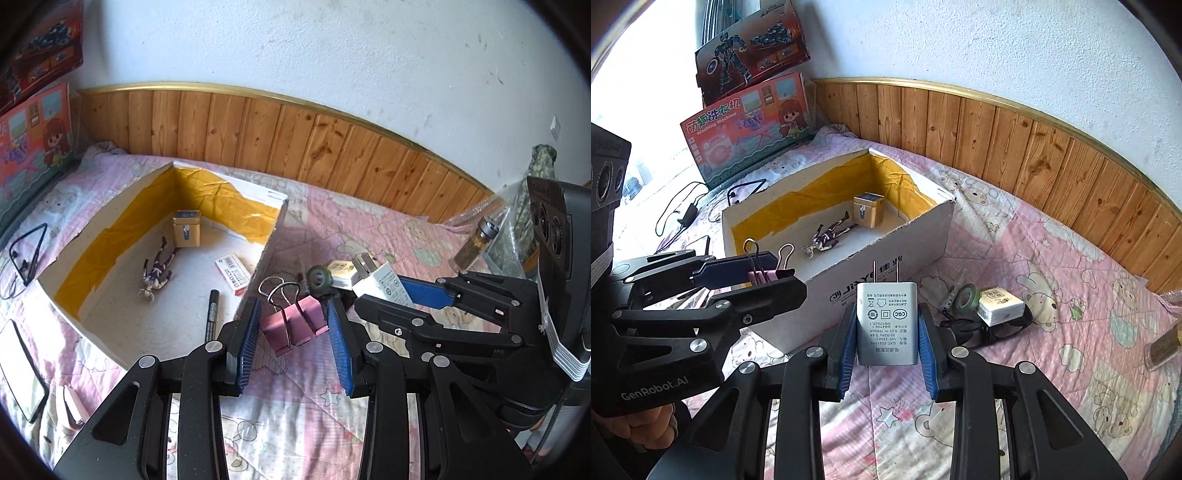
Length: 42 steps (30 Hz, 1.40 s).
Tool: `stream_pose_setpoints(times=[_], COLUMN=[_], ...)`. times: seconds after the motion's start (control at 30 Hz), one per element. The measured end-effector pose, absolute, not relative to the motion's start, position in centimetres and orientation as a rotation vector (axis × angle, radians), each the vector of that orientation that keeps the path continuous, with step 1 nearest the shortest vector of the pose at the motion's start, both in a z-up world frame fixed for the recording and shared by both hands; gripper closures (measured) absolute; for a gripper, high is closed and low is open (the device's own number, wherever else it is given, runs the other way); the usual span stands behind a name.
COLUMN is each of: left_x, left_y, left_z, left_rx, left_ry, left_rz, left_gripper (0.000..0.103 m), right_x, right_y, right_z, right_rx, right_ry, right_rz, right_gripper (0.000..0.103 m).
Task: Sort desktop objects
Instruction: 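Carry the charger and binder clips over the cardboard box with both tools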
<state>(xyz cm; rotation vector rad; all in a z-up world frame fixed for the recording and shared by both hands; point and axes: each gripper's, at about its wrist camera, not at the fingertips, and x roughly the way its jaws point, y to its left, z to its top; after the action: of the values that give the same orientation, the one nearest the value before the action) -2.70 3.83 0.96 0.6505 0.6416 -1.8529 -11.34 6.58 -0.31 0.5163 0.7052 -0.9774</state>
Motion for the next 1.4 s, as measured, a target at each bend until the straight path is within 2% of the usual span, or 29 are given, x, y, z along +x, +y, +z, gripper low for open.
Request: stream_pose_setpoints(times=[0.9, 1.4], left_x=[5.0, 8.1], left_y=[1.6, -0.3], left_z=[3.2, 1.9], left_rx=[0.515, 0.511], left_ry=[0.749, 0.838], left_rz=[-1.756, -1.678], left_gripper=[0.065, 0.065], right_x=[-7.1, -4.2], right_y=[5.8, 3.5], right_z=[2.0, 1.7], right_rx=[0.487, 0.461], right_ry=[0.662, 0.72], right_rz=[-1.015, -1.021], right_gripper=[0.071, 0.071])
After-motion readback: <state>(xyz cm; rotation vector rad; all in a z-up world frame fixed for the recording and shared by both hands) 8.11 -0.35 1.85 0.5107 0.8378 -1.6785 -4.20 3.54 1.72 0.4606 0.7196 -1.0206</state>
